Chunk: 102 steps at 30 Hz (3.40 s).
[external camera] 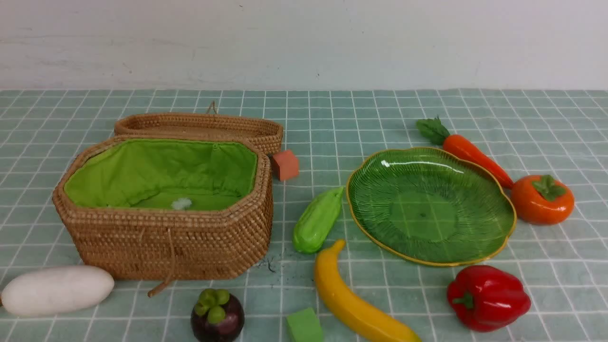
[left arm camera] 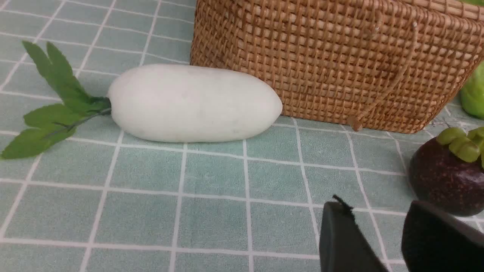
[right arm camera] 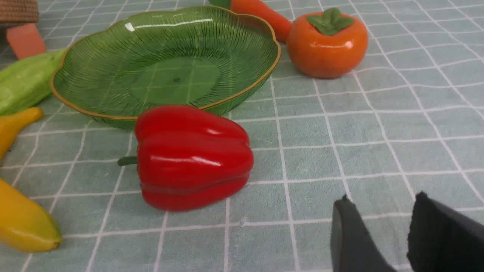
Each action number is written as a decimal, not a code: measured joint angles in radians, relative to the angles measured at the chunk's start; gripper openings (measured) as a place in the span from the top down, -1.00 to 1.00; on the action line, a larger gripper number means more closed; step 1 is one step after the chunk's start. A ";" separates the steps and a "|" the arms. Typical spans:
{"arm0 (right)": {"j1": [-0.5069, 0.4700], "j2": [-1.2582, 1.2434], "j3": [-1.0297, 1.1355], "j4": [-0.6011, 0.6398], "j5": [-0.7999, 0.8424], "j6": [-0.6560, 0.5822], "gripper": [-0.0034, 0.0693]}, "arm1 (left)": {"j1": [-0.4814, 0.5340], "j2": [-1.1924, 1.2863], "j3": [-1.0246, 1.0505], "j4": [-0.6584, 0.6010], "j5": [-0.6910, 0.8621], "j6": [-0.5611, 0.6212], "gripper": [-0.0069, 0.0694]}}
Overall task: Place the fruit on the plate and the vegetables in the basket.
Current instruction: Take a daikon with your left arm and place it on the basket on the left.
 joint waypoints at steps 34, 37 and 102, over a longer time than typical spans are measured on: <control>0.000 0.000 0.000 0.000 0.000 0.000 0.25 | 0.000 0.000 0.000 -0.366 -0.202 -0.193 0.19; 0.000 0.000 0.000 0.000 0.000 0.000 0.25 | 0.000 0.000 0.000 -0.513 -0.257 -0.241 0.19; 0.468 0.408 -0.893 0.292 0.846 -0.425 0.90 | 0.158 1.415 -0.971 0.151 0.611 0.922 0.38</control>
